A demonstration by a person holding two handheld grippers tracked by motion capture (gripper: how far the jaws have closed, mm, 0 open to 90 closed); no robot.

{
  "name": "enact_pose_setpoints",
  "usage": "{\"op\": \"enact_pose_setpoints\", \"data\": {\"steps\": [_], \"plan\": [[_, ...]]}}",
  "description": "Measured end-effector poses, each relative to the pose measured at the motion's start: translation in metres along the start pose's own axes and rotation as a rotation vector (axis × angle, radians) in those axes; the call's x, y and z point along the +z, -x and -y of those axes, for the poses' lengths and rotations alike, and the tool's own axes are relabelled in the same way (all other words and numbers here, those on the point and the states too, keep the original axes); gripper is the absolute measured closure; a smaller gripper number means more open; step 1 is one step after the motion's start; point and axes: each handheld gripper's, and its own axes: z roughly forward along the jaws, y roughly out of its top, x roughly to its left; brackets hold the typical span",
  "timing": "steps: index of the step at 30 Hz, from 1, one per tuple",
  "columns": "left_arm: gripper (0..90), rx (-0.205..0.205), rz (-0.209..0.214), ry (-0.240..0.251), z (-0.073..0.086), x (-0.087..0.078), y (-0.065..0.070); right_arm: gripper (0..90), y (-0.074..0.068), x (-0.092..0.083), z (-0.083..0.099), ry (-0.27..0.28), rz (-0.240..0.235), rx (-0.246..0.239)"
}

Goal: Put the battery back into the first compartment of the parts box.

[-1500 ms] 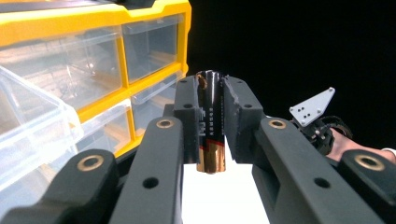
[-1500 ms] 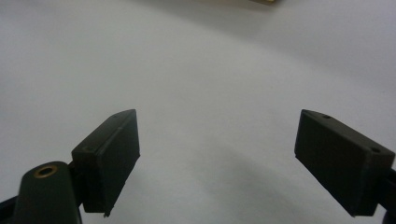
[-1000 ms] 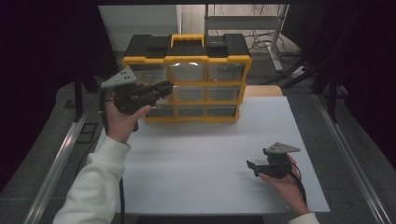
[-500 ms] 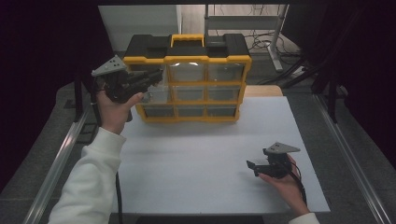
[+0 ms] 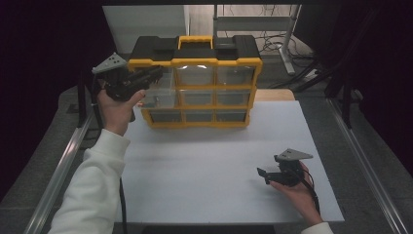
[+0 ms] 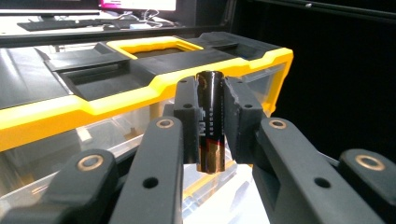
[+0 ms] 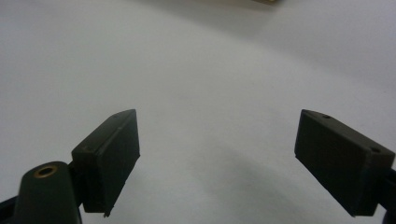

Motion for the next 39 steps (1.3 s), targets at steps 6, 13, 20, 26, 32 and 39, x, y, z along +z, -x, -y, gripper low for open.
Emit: {"op": "enact_pose_setpoints", "data": {"steps": [6, 13, 20, 26, 32, 39], "plan": [[76.7, 0.004, -0.032, -0.013, 0.001, 0.003, -0.001, 14.2, 0.000, 0.000, 0.000, 0.000, -0.002, -0.002], [50.7, 0.000, -0.056, 0.022, 0.002, 0.003, 0.001, 14.2, 0.000, 0.000, 0.000, 0.000, -0.002, -0.003], [35.8, 0.024, 0.038, 0.010, 0.003, 0.000, 0.013, 14.1, 0.000, 0.000, 0.000, -0.003, -0.001, -0.002], [29.0, 0.036, 0.109, -0.003, 0.006, 0.000, 0.025, 14.1, 0.000, 0.000, 0.000, -0.003, -0.002, -0.004], [23.3, 0.052, 0.137, -0.019, 0.009, -0.001, 0.032, 14.1, 0.000, 0.000, 0.000, -0.003, -0.001, -0.003], [21.2, 0.060, 0.194, -0.014, 0.017, -0.008, 0.039, 14.2, 0.000, 0.000, 0.000, -0.002, -0.001, -0.004]]}}
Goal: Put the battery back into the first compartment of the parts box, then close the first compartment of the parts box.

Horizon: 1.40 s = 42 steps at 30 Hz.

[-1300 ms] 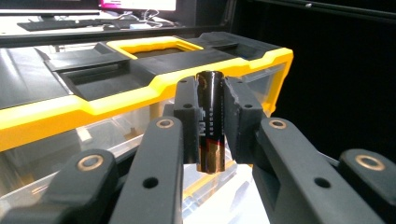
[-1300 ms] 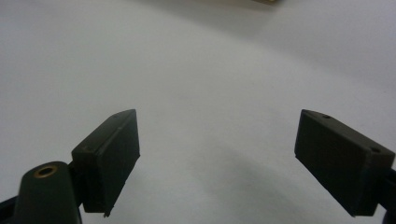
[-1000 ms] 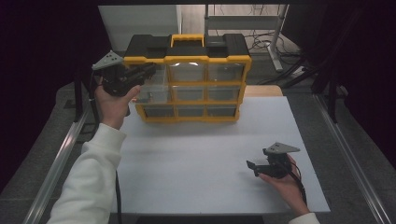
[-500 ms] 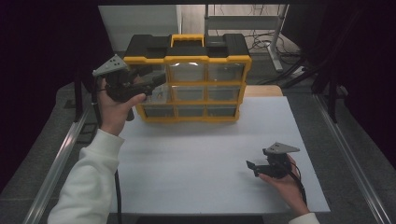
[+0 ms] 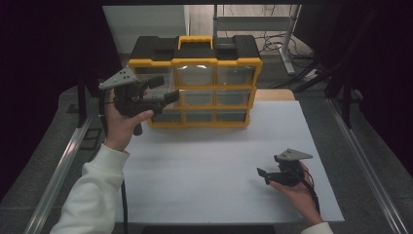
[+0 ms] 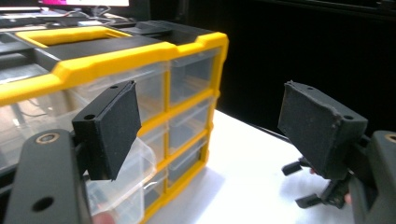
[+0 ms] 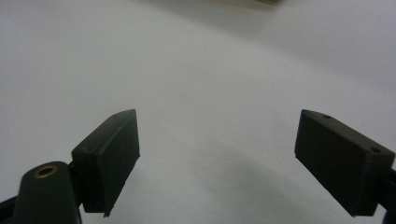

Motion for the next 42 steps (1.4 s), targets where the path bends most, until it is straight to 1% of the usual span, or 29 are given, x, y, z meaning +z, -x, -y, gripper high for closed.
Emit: {"op": "enact_pose_setpoints", "data": {"steps": [4, 7, 13, 15, 17, 19, 21, 23, 24, 26, 29, 32, 33, 36, 38, 42], "plan": [[21.4, 0.005, 0.032, 0.002, 0.005, -0.002, 0.005, 14.1, 0.000, 0.000, 0.000, 0.000, 0.001, 0.000], [21.5, 0.013, 0.041, -0.004, 0.009, -0.005, 0.009, 14.1, 0.000, 0.000, 0.000, 0.001, 0.001, 0.000], [22.5, 0.014, 0.056, -0.005, 0.017, -0.010, 0.016, 14.1, 0.000, 0.000, 0.000, 0.001, 0.000, 0.000], [23.6, 0.015, 0.061, -0.004, 0.019, -0.012, 0.018, 14.1, 0.000, 0.000, 0.000, 0.002, 0.000, 0.000], [25.9, 0.018, 0.064, -0.014, 0.022, -0.015, 0.020, 14.2, 0.000, 0.000, 0.000, 0.002, 0.000, 0.001], [31.7, 0.018, 0.067, -0.034, 0.025, -0.015, 0.021, 14.1, 0.000, 0.000, 0.000, 0.002, 0.001, 0.002], [37.9, 0.028, 0.052, -0.055, 0.029, -0.015, 0.023, 14.1, 0.000, -0.001, 0.000, 0.003, 0.000, 0.003], [46.9, 0.044, 0.036, -0.072, 0.034, -0.016, 0.024, 14.1, 0.000, -0.001, 0.000, 0.003, 0.001, 0.002], [51.3, 0.045, 0.033, -0.078, 0.036, -0.016, 0.024, 14.1, 0.000, -0.001, 0.000, 0.003, 0.001, 0.002], [60.5, 0.040, 0.031, -0.087, 0.040, -0.016, 0.022, 14.1, 0.000, -0.001, 0.000, 0.004, 0.001, 0.002], [75.3, 0.022, 0.038, -0.108, 0.046, -0.016, 0.017, 14.2, 0.000, -0.001, 0.000, 0.003, 0.002, 0.000], [87.6, 0.016, 0.018, -0.127, 0.051, -0.015, 0.012, 14.2, 0.000, 0.000, 0.000, 0.003, 0.001, 0.001], [89.5, 0.016, 0.009, -0.134, 0.053, -0.015, 0.011, 14.1, 0.000, 0.000, 0.000, 0.003, 0.001, 0.001], [89.8, 0.019, -0.027, -0.148, 0.056, -0.013, 0.007, 14.2, 0.000, 0.000, 0.000, 0.002, 0.002, 0.001], [89.8, 0.006, -0.035, -0.146, 0.057, -0.012, 0.004, 14.2, 0.000, 0.000, 0.000, 0.002, 0.002, 0.001], [89.8, -0.005, -0.068, -0.145, 0.058, -0.012, -0.004, 14.2, 0.000, -0.001, 0.000, 0.003, 0.002, 0.001]]}}
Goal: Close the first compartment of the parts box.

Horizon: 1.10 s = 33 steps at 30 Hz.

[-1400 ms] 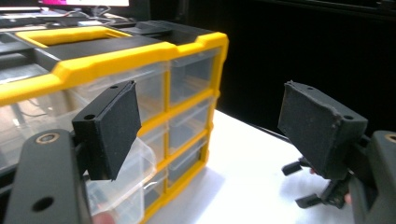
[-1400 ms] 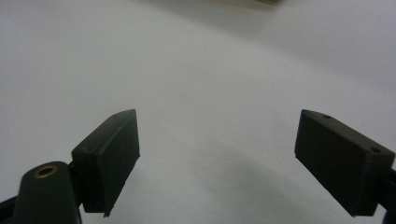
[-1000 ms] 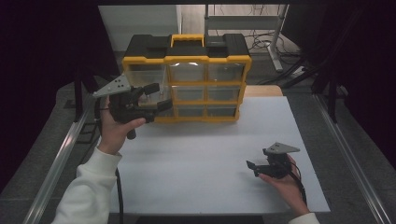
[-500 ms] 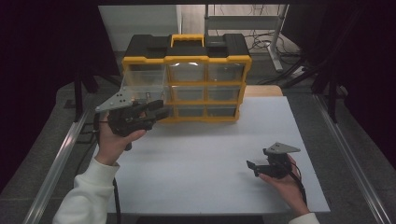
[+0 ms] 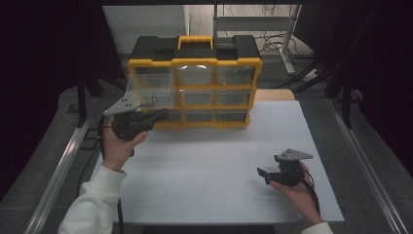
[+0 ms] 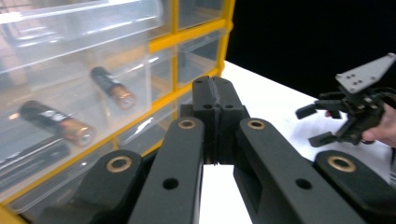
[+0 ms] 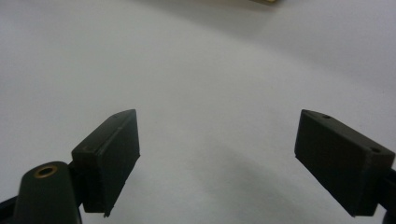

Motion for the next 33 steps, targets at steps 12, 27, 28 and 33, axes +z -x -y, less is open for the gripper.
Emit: {"op": "enact_pose_setpoints", "data": {"steps": [12, 27, 28, 33], "plan": [[89.7, -0.033, -0.108, -0.025, 0.002, 0.004, -0.026, 14.2, 0.000, 0.000, 0.000, 0.001, -0.001, 0.003], [89.8, -0.015, -0.180, -0.027, -0.001, 0.009, -0.032, 14.2, 0.000, -0.001, 0.000, 0.010, 0.002, 0.005], [89.8, -0.016, -0.184, -0.027, -0.002, 0.010, -0.033, 14.2, 0.000, -0.001, -0.001, 0.013, 0.002, 0.006], [89.8, -0.010, -0.192, -0.028, -0.005, 0.013, -0.035, 14.2, 0.001, -0.002, -0.001, 0.015, 0.004, 0.008]]}}
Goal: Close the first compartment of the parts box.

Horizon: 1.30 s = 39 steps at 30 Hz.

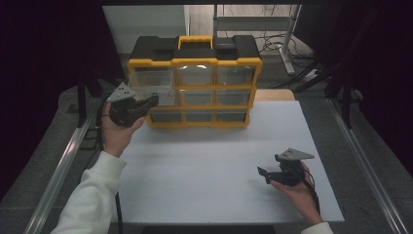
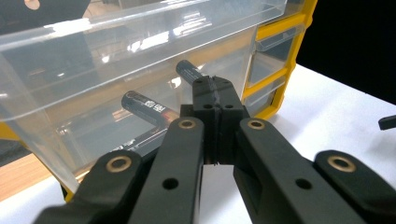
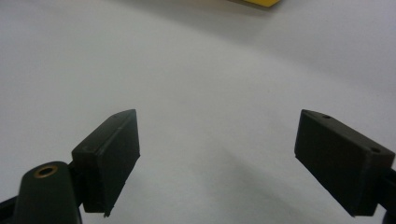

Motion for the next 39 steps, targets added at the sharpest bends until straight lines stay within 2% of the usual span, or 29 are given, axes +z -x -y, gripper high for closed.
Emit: {"op": "enact_pose_setpoints", "data": {"steps": [5, 21, 25, 35, 39], "plan": [[89.8, -0.023, 0.013, 0.002, -0.001, 0.002, -0.002, 14.2, 0.000, 0.000, 0.000, -0.001, -0.002, 0.000], [89.7, -0.021, 0.004, -0.020, -0.007, 0.012, -0.005, 14.2, 0.000, 0.000, 0.000, 0.001, 0.000, 0.000], [89.7, -0.037, 0.011, -0.015, -0.007, 0.014, -0.007, 14.2, 0.000, 0.000, 0.000, 0.001, 0.000, -0.001], [89.7, -0.047, -0.002, -0.016, -0.010, 0.019, -0.011, 14.2, 0.000, 0.000, 0.000, -0.002, 0.001, -0.003], [89.7, -0.064, 0.000, -0.015, -0.012, 0.023, -0.014, 14.3, 0.000, 0.000, 0.000, -0.002, 0.001, -0.004]]}}
